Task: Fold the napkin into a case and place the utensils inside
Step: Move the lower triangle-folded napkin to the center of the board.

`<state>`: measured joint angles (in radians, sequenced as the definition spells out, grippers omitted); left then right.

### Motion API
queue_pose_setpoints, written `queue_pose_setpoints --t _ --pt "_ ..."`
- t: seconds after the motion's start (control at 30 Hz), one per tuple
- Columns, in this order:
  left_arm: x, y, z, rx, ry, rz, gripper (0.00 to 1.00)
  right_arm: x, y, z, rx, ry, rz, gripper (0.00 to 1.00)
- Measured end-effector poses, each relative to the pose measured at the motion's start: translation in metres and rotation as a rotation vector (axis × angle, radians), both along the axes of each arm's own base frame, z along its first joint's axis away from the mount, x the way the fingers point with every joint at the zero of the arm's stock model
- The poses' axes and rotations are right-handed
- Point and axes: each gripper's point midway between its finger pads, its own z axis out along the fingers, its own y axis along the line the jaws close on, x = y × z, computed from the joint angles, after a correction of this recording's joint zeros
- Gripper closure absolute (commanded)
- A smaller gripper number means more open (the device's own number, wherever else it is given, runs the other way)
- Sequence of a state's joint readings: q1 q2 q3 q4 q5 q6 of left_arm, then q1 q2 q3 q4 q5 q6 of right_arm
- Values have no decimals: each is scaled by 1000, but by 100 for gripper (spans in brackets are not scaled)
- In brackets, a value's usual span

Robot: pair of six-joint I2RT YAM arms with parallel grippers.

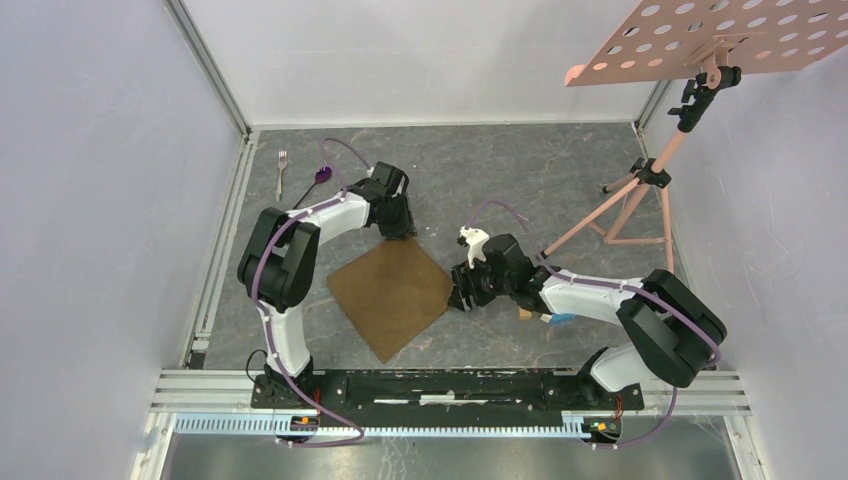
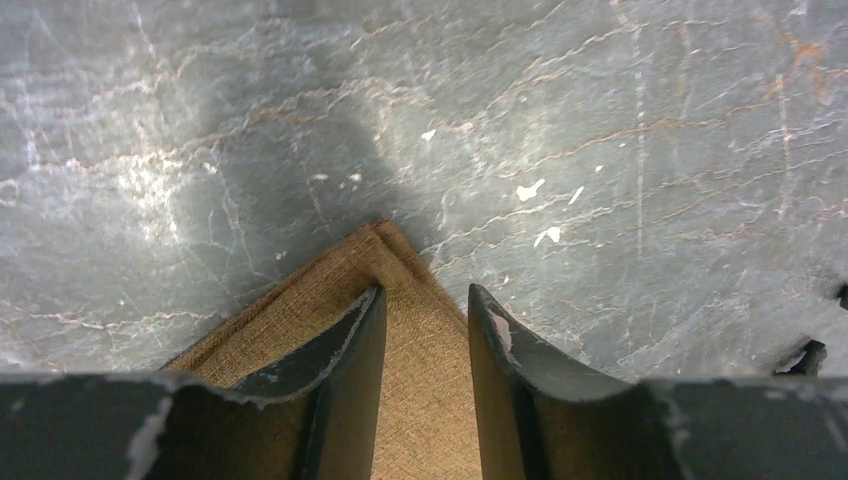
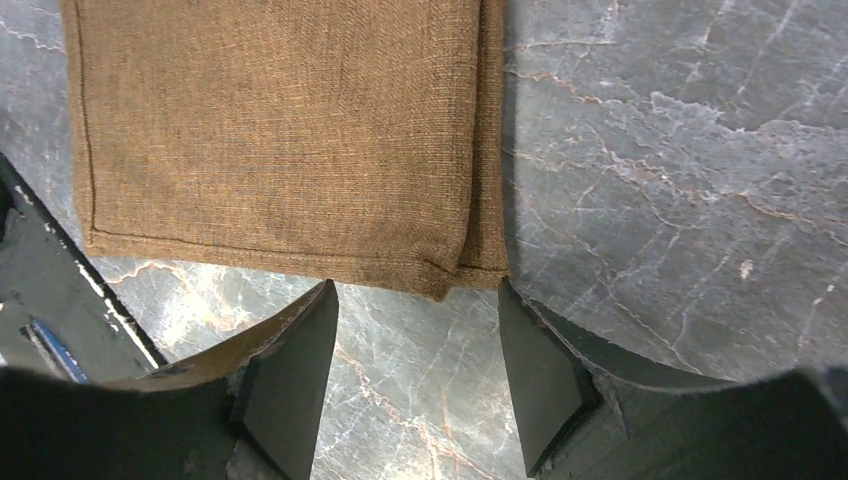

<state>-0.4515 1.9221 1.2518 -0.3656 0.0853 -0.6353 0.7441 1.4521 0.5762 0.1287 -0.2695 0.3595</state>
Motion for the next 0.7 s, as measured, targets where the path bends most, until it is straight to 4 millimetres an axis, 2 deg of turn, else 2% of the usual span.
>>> queue_pose_setpoints --t 0.13,0.2,0.3,0.4,0.47,0.57,0.7 --pt "7 -2 12 9 -32 -40 41 4 -6 -1 -30 -10 -10 32" --pt "7 -4 22 -3 -49 -54 39 8 -9 -1 -37 -11 -21 31" --pt "0 -2 47 -28 -75 -60 39 12 -9 0 -34 -13 -31 31" --pt "-10 6 73 -57 -119 -55 44 17 -8 2 -28 -14 -35 31" --pt "-20 15 80 -75 -129 -48 48 19 -5 -1 -28 -7 -32 34" --pt "-26 30 67 -79 -97 -23 49 21 -1 -7 -26 5 -23 42" --pt "-37 47 25 -42 2 13 53 25 2 -9 -16 0 -27 61"
